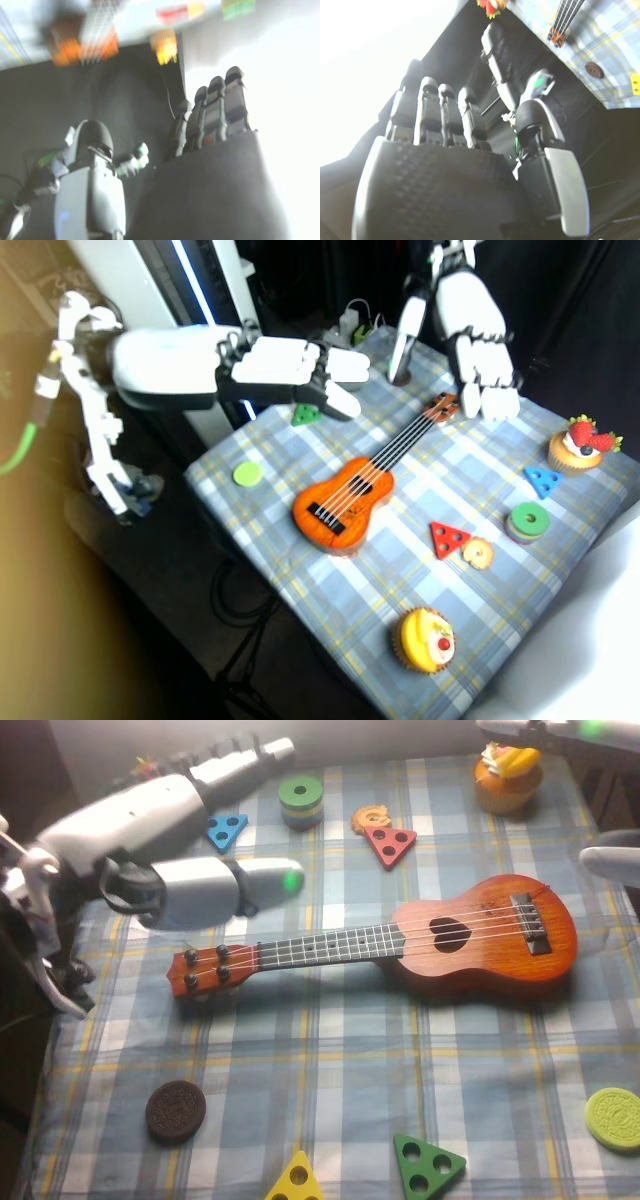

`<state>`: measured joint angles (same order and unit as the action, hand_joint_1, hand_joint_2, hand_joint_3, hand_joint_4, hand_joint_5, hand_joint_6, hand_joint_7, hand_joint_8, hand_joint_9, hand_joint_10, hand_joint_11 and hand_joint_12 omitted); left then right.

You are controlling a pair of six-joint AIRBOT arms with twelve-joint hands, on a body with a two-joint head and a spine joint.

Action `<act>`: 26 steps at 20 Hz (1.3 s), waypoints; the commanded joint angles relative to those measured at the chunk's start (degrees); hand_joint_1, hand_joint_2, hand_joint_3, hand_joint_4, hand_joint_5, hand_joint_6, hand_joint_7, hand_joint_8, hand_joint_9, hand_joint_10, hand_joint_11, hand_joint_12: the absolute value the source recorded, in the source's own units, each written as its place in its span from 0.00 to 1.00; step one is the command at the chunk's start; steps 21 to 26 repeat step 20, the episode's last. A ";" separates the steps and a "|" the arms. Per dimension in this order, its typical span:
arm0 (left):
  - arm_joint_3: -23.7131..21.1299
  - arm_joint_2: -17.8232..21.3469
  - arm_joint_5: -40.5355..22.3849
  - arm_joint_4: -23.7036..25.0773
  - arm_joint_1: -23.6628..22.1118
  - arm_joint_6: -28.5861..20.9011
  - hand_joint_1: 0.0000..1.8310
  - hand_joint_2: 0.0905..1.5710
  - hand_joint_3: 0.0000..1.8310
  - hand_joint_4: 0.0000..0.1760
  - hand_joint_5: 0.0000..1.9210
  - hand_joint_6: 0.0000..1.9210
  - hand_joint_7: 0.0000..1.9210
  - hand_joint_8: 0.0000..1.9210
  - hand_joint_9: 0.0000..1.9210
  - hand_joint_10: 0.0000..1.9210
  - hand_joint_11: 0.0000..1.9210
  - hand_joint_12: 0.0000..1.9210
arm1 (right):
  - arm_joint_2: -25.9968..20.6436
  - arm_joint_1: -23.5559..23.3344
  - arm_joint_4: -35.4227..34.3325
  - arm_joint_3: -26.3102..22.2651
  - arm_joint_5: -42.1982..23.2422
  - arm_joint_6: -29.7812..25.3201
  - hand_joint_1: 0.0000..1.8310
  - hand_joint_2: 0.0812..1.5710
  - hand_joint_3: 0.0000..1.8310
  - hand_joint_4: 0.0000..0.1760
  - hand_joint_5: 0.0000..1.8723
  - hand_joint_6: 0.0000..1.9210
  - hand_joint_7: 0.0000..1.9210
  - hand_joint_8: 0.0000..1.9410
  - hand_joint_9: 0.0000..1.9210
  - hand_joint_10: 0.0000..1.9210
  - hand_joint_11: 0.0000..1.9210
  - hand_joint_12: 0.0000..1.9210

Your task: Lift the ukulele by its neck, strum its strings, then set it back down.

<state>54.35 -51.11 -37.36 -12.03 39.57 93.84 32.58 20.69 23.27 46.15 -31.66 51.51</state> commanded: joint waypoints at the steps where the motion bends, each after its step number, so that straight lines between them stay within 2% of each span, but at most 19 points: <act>1: 0.12 0.58 -9.62 1.36 -0.38 -2.50 0.21 0.80 0.01 0.20 0.00 0.00 0.00 0.00 0.00 0.00 0.00 0.00 | -0.64 -0.31 -3.37 -0.27 -6.93 1.81 0.20 0.89 0.00 0.32 0.00 0.00 0.00 0.00 0.00 0.00 0.00 0.02; 2: 0.15 1.06 -11.24 2.12 -0.14 -5.01 0.17 0.81 0.01 0.31 0.00 0.00 0.00 0.00 0.00 0.00 0.01 0.01 | -0.96 0.29 -5.05 -0.68 -7.51 3.75 0.23 0.90 0.00 0.32 0.00 0.00 0.00 0.00 0.00 0.00 0.00 0.00; 3: 0.24 1.59 -13.57 3.04 0.37 -8.21 0.28 0.81 0.00 0.30 0.00 0.00 0.00 0.00 0.00 0.00 0.00 0.00 | -1.29 1.01 -6.91 -1.14 -8.59 5.80 0.25 0.91 0.00 0.33 0.00 0.00 0.00 0.00 0.00 0.00 0.00 0.00; 4: 0.42 1.95 -15.35 3.72 0.81 -11.21 0.34 0.80 0.00 0.32 0.00 0.00 0.00 0.00 0.00 0.00 0.00 0.00 | -1.54 1.49 -8.18 -1.37 -9.46 6.95 0.26 0.90 0.00 0.37 0.00 0.00 0.00 0.00 0.00 0.00 0.01 0.01; 5: 0.70 2.19 -17.04 4.40 1.20 -14.04 0.30 0.80 0.00 0.32 0.00 0.00 0.00 0.00 0.00 0.00 0.00 0.00 | -1.76 1.93 -9.07 -1.51 -10.19 7.51 0.23 0.90 0.00 0.47 0.00 0.00 0.00 0.00 0.00 0.00 0.00 0.00; 6: 1.18 2.48 -19.49 5.16 1.77 -17.93 0.30 0.81 0.00 0.15 0.00 0.00 0.00 0.00 0.00 0.00 0.00 0.00 | -1.96 2.53 -10.08 -1.55 -11.25 7.70 0.23 0.89 0.00 0.51 0.00 0.00 0.00 0.00 0.00 0.00 0.00 0.00; 7: 1.85 2.77 -22.42 5.92 2.68 -22.49 0.26 0.82 0.01 0.21 0.00 0.00 0.00 0.00 0.00 0.00 0.00 0.00 | -1.99 3.37 -11.23 -1.53 -12.46 8.08 0.22 0.89 0.00 0.49 0.00 0.00 0.00 0.00 0.00 0.00 0.00 0.00; 9: 2.27 3.13 -26.00 6.14 3.74 -26.53 0.20 0.83 0.01 0.52 0.00 0.00 0.00 0.00 0.00 0.00 0.00 0.00 | -1.83 4.98 -13.34 -1.62 -14.76 9.37 0.19 0.86 0.00 0.25 0.00 0.00 0.00 0.00 0.00 0.00 0.00 0.00; 11: 2.47 3.55 -30.53 6.08 5.04 -30.12 0.17 0.83 0.00 0.61 0.00 0.00 0.00 0.00 0.00 0.00 0.00 0.00 | -1.51 8.48 -17.17 -1.78 -19.84 11.21 0.19 0.83 0.00 0.18 0.00 0.00 0.00 0.00 0.00 0.00 0.00 0.00; 12: 2.67 3.56 -32.36 6.12 5.62 -31.91 0.16 0.81 0.00 0.74 0.00 0.00 0.00 0.00 0.00 0.00 0.00 0.00 | -1.34 10.36 -18.87 -1.78 -22.71 11.54 0.20 0.83 0.00 0.13 0.00 0.00 0.00 0.00 0.00 0.00 0.00 0.00; 14: 2.99 3.56 -35.76 5.95 6.83 -34.33 0.11 0.82 0.00 0.69 0.00 0.00 0.00 0.00 0.00 0.00 0.00 0.00 | -0.85 15.09 -22.40 -1.79 -29.21 12.07 0.16 0.83 0.00 0.07 0.00 0.00 0.00 0.00 0.00 0.00 0.00 0.00; 15: 3.19 3.55 -36.96 5.88 7.16 -35.27 0.10 0.82 0.00 0.71 0.00 0.00 0.00 0.00 0.00 0.00 0.00 0.00 | -0.77 16.89 -23.59 -1.86 -31.65 12.15 0.16 0.82 0.00 0.09 0.00 0.00 0.00 0.00 0.00 0.00 0.00 0.00; 16: 3.33 3.54 -38.31 5.67 7.50 -36.10 0.06 0.83 0.00 0.76 0.00 0.00 0.00 0.00 0.00 0.00 0.01 0.00 | -0.76 18.09 -24.38 -1.97 -33.43 12.16 0.15 0.82 0.00 0.03 0.00 0.00 0.00 0.00 0.00 0.00 0.00 0.00; 17: 3.41 3.54 -40.92 5.20 8.25 -37.41 0.04 0.82 0.00 0.65 0.00 0.00 0.00 0.00 0.00 0.00 0.00 0.00 | -0.77 19.32 -25.27 -2.17 -35.61 12.16 0.20 0.82 0.00 0.04 0.00 0.00 0.00 0.00 0.00 0.00 0.00 0.00; 18: 3.45 3.61 -42.93 4.82 9.02 -38.43 0.06 0.81 0.00 0.62 0.00 0.00 0.00 0.00 0.00 0.00 0.00 0.00 | -0.79 20.16 -25.90 -2.29 -37.47 12.27 0.21 0.81 0.00 0.10 0.00 0.00 0.00 0.00 0.00 0.00 0.00 0.00; 19: 3.44 3.97 -45.38 4.58 10.13 -39.65 0.06 0.80 0.00 0.48 0.00 0.00 0.00 0.00 0.00 0.00 0.00 0.00 | -0.96 21.25 -26.68 -2.51 -40.05 12.45 0.22 0.80 0.00 0.21 0.00 0.00 0.00 0.00 0.00 0.00 0.00 0.00; 20: 3.36 4.29 -46.96 4.44 10.74 -40.19 0.06 0.80 0.00 0.37 0.00 0.00 0.00 0.00 0.00 0.00 0.01 0.01 | -1.08 21.89 -27.03 -2.68 -41.68 12.73 0.21 0.79 0.00 0.25 0.00 0.00 0.00 0.00 0.00 0.00 0.00 0.00; 26: 3.36 4.29 -46.96 4.44 10.74 -40.19 0.06 0.80 0.00 0.37 0.00 0.00 0.00 0.00 0.00 0.00 0.01 0.01 | -1.08 21.89 -27.03 -2.68 -41.68 12.73 0.21 0.79 0.00 0.25 0.00 0.00 0.00 0.00 0.00 0.00 0.00 0.00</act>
